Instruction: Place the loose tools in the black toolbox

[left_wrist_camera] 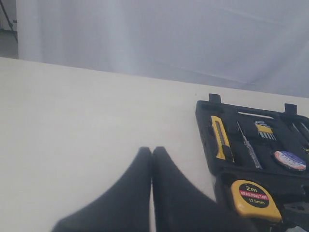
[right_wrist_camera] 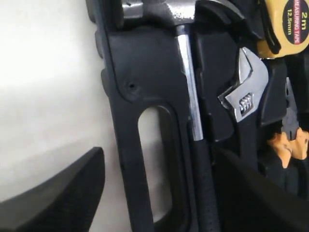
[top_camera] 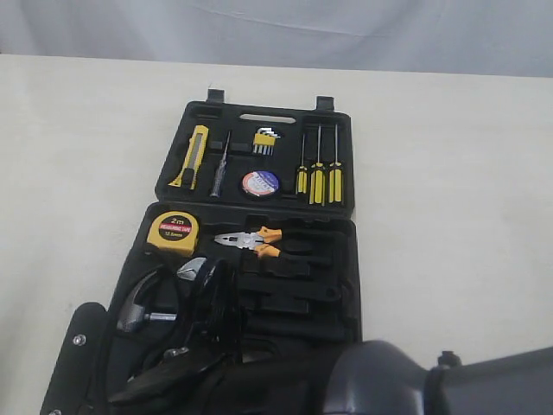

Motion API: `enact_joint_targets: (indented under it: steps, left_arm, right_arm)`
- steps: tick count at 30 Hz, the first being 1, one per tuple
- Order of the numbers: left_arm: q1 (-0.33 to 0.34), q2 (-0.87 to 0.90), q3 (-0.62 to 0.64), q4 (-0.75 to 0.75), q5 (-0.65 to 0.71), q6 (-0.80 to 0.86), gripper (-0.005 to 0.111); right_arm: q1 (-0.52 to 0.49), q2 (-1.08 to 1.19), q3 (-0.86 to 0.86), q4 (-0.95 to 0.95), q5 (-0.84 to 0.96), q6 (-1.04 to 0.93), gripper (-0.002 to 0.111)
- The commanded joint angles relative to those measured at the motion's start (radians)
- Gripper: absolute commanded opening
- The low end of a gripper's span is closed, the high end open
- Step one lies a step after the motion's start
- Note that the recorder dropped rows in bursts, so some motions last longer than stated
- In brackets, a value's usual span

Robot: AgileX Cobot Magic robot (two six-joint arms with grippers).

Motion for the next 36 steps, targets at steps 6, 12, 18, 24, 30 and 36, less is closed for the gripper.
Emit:
enact_joint_targets:
  steps: [6,12,18,24,30,36]
  left_arm:
    - [-0.006,0.004,-0.005,-0.008,0.003,0.000,0.000]
    - [-0.006,0.004,-0.005,-0.008,0.003,0.000,0.000]
    - [-0.006,0.004,-0.005,-0.008,0.003,0.000,0.000]
    - [-0.006,0.004,-0.005,-0.008,0.003,0.000,0.000]
    - [-0.006,0.004,-0.005,-0.008,0.003,0.000,0.000]
    - [-0.006,0.004,-0.005,-0.008,0.003,0.000,0.000]
  right_arm:
    - [0.002,0.079,0.001,-0.047,0.006,-0.033,0.062]
    - [-0.003,0.132,0.001,-0.128,0.014,0.032,0.062]
    - [-0.003,0.187,0.001,-0.227,0.073,0.093,0.062]
    - [-0.003,0.228,0.001,-0.239,0.106,0.118,0.028]
    - [0.019,0.217,0.001,-0.236,0.194,0.131,0.000]
    - [0.057,0.149,0.001,-0.196,0.243,0.087,0.000]
